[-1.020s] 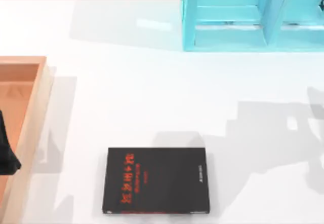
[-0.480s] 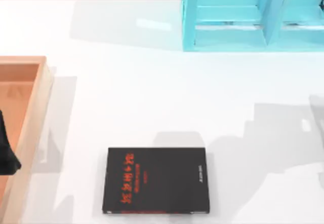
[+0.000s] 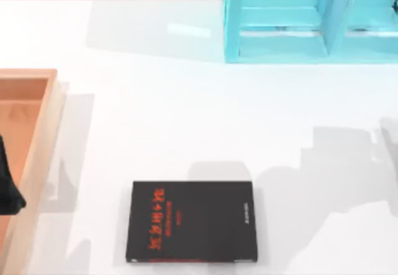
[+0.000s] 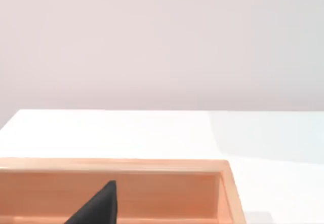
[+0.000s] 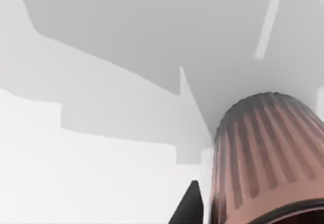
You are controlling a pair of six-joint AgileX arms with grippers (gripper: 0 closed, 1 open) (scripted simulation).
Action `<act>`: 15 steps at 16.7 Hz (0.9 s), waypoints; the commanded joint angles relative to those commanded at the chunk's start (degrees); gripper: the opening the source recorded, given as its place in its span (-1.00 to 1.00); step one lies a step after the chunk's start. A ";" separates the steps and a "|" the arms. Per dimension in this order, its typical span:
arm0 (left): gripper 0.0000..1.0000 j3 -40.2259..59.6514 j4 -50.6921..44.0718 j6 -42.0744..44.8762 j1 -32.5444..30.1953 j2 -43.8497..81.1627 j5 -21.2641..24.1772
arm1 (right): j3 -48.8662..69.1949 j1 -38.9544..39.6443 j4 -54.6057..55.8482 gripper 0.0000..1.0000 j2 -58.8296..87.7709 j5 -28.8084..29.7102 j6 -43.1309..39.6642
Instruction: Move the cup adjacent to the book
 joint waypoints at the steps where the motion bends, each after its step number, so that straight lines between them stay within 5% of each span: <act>1: 1.00 0.00 0.00 0.00 0.00 0.00 0.00 | 0.00 0.00 0.00 -0.51 0.00 0.00 0.00; 5: 1.00 0.00 0.00 0.00 0.00 0.00 0.00 | 0.00 0.00 0.00 -1.00 0.00 0.00 0.00; 15: 1.00 0.00 0.00 0.00 0.00 0.00 0.00 | 0.95 -0.01 -1.01 -1.00 -0.47 -0.01 0.03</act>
